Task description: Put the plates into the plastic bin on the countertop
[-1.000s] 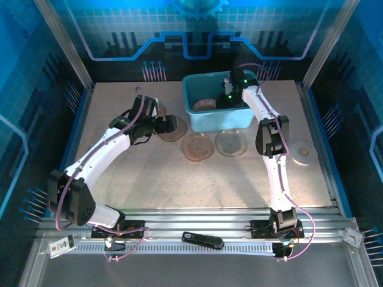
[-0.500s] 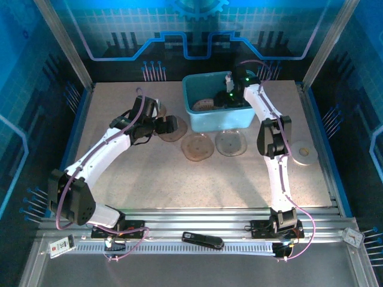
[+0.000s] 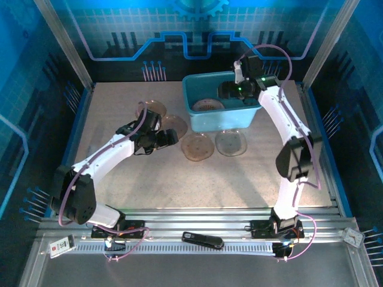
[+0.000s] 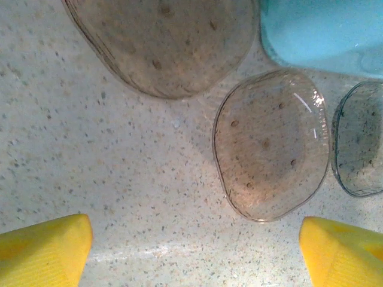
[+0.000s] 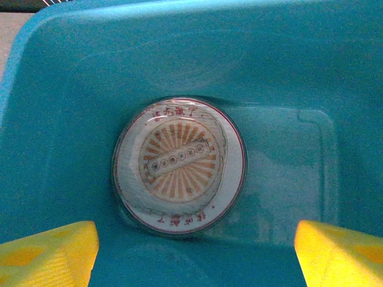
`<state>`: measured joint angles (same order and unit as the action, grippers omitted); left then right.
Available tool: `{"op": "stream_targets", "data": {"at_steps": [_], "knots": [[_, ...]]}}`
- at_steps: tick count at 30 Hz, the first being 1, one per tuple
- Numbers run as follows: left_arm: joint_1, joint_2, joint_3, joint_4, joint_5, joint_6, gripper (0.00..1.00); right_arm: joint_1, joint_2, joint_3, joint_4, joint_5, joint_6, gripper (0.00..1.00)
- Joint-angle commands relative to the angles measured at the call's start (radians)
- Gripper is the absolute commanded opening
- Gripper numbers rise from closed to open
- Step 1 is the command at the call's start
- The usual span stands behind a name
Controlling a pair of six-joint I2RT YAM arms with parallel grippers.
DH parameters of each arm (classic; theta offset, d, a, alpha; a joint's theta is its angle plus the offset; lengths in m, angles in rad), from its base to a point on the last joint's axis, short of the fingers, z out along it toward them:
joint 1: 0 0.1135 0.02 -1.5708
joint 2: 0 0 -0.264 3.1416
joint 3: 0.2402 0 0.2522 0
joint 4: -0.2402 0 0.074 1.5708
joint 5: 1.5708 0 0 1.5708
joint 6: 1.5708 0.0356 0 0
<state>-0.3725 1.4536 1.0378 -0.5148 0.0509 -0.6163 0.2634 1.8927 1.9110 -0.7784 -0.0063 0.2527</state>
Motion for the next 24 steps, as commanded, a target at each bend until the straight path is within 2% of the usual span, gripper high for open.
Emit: {"op": "stream_targets", "data": {"at_steps": [1, 4, 8, 14, 19, 24], "knots": [[-0.030, 0.041, -0.012, 0.026, 0.023, -0.078, 0.89, 0.008, -0.149, -0.161, 0.100, 0.046, 0.021, 0.86], [-0.051, 0.089, 0.003, 0.025, 0.010, -0.126, 0.87, 0.017, -0.294, -0.327, 0.137, 0.037, 0.047, 0.84], [-0.067, 0.144, -0.012, 0.087, 0.012, -0.246, 0.82, 0.081, -0.517, -0.574, 0.174, 0.076, 0.070, 0.83], [-0.095, 0.249, 0.053, 0.110, -0.014, -0.302, 0.79, 0.101, -0.747, -0.804, 0.138, 0.142, 0.114, 0.80], [-0.104, 0.316, 0.091, 0.125, -0.006, -0.308, 0.75, 0.042, -0.863, -0.875, 0.127, 0.150, 0.110, 0.77], [-0.114, 0.370, 0.136, 0.121, 0.024, -0.294, 0.71, -0.017, -0.874, -0.870, 0.119, 0.114, 0.091, 0.72]]}}
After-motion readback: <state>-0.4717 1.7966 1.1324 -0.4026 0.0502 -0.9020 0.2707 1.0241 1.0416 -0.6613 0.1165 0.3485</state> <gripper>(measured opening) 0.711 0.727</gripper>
